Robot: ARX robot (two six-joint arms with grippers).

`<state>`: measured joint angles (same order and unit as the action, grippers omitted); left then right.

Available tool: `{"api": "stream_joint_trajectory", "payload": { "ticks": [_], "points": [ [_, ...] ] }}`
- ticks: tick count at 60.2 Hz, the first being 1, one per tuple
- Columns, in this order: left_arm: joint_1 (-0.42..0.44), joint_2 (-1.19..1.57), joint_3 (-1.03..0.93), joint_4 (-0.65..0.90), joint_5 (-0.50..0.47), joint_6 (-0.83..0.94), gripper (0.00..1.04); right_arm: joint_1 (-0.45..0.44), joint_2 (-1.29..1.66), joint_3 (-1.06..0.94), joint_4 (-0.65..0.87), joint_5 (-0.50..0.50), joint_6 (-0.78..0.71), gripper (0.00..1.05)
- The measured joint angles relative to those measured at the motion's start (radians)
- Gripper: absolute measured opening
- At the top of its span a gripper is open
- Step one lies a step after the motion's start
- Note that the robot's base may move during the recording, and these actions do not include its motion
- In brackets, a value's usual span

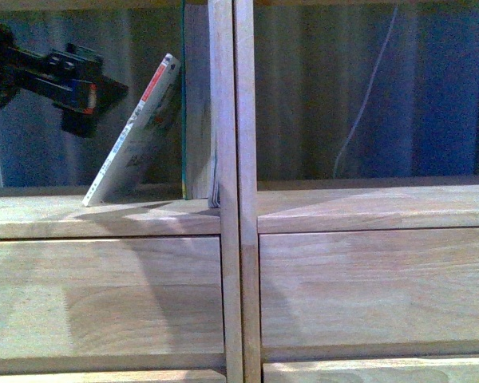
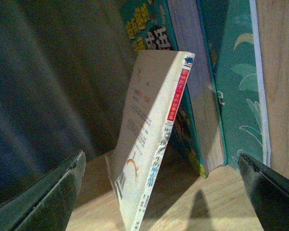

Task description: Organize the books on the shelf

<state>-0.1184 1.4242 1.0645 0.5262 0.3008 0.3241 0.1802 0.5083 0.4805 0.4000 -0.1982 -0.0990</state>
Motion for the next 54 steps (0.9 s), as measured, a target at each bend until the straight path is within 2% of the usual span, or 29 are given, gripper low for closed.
{"api": "stream_joint_trajectory", "payload": {
  "ticks": [7, 15, 26, 28, 32, 38, 44, 46, 54],
  "points": [
    [0.066, -0.154, -0.129, 0.038, 0.017, -0.061, 0.97, 0.0, 0.0, 0.0, 0.0, 0.0, 0.0, 0.98],
    [0.152, -0.363, -0.312, 0.09, -0.019, -0.117, 0.97, 0.0, 0.0, 0.0, 0.0, 0.0, 0.0, 0.98],
    [0.274, -0.71, -0.6, -0.094, 0.146, -0.209, 0.97, 0.0, 0.0, 0.0, 0.0, 0.0, 0.0, 0.98],
    [0.269, -0.759, -0.622, -0.163, 0.088, -0.225, 0.94, 0.0, 0.0, 0.0, 0.0, 0.0, 0.0, 0.98],
    [0.24, -0.893, -0.685, -0.349, -0.117, -0.275, 0.8, 0.0, 0.0, 0.0, 0.0, 0.0, 0.0, 0.98],
    [0.174, -0.962, -0.754, -0.375, -0.278, -0.304, 0.62, 0.004, 0.0, 0.002, -0.008, 0.016, 0.003, 0.97],
    [0.124, -0.999, -0.806, -0.367, -0.29, -0.311, 0.44, 0.06, -0.024, 0.058, -0.322, 0.321, 0.055, 0.82],
    [0.123, -1.012, -0.823, -0.362, -0.295, -0.313, 0.38, 0.054, -0.04, 0.042, -0.386, 0.378, 0.062, 0.77],
    [0.122, -1.056, -0.874, -0.353, -0.299, -0.315, 0.15, 0.007, -0.1, -0.071, -0.408, 0.378, 0.083, 0.55]
  ]
}}
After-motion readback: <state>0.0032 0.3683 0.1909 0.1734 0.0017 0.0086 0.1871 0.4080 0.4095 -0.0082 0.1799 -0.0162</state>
